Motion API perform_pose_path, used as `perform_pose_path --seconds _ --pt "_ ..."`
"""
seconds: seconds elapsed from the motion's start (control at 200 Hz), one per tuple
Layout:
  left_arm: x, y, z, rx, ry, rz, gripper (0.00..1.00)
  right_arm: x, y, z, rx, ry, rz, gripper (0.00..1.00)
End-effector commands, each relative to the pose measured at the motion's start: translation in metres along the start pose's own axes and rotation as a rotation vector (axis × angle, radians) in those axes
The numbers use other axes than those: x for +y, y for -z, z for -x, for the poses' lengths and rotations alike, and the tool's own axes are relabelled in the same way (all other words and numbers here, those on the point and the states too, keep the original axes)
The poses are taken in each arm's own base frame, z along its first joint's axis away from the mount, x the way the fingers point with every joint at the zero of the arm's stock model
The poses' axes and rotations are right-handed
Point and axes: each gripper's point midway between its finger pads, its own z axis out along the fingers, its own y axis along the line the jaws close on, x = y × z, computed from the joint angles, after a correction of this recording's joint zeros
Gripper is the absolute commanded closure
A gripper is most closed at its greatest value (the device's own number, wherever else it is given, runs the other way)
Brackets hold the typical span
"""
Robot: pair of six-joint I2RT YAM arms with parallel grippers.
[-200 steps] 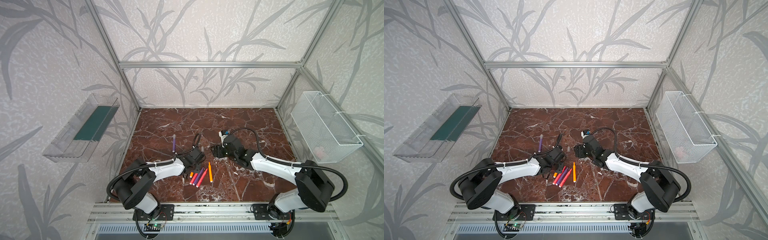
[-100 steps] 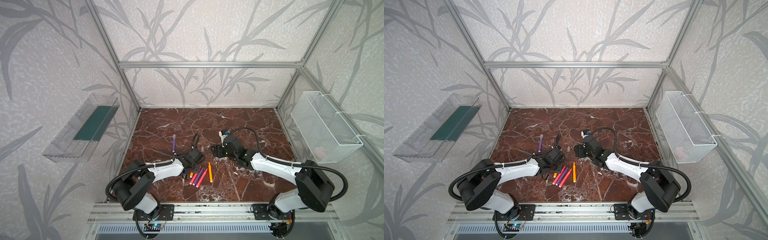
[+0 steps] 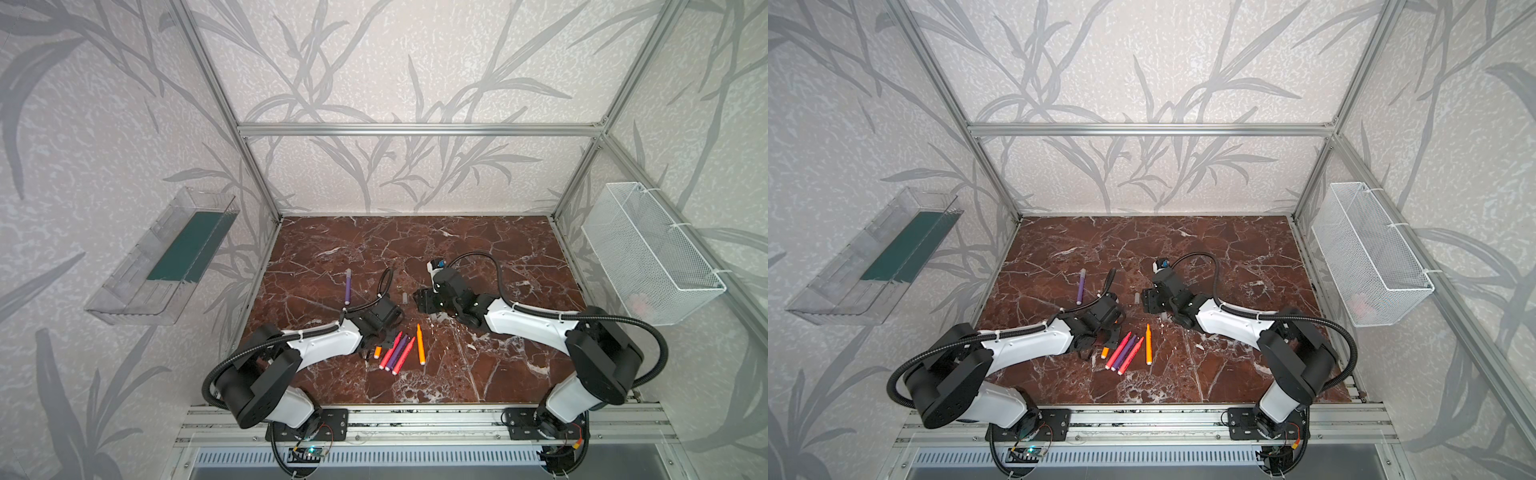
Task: Insert pens into pen caps
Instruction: Pick up the pen from the bottom-center of the table, then pick up the pen cap from the center of the table.
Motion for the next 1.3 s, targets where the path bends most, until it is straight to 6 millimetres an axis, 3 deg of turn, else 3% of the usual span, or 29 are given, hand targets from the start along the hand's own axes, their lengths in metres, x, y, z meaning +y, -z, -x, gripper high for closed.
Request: perform_pose_path --seconds 0.0,0.22,0.445,0.685,0.884,1.169,1.294 --pt "0.013 0.015 0.0 -0.006 0.068 -0.043 1.0 0.0 -0.021 -0.005 0.044 0.042 -0.066 0.28" --pt "0.023 0.055 0.023 -0.193 0.136 -0.125 1.0 0.007 -0.057 -0.016 0.133 0.112 -0.151 0.31" --pt "0.023 0.08 0.028 -0.296 0.146 -0.193 1.0 0.014 -0.081 -0.025 0.168 0.171 -0.217 0.36" --pt "0.003 0.087 0.027 -0.315 0.108 -0.315 1.0 -0.002 -0.093 -0.024 0.166 0.164 -0.331 0.45" --pt "0.007 0.086 0.025 -0.312 0.11 -0.295 1.0 -0.008 -0.101 -0.03 0.211 0.152 -0.378 0.58" --pt "0.007 0.087 0.025 -0.317 0.109 -0.299 1.0 -0.011 -0.091 -0.034 0.194 0.081 -0.373 0.74" --pt "0.007 0.087 0.024 -0.314 0.109 -0.298 1.0 -0.01 -0.09 -0.038 0.194 0.05 -0.356 0.74"
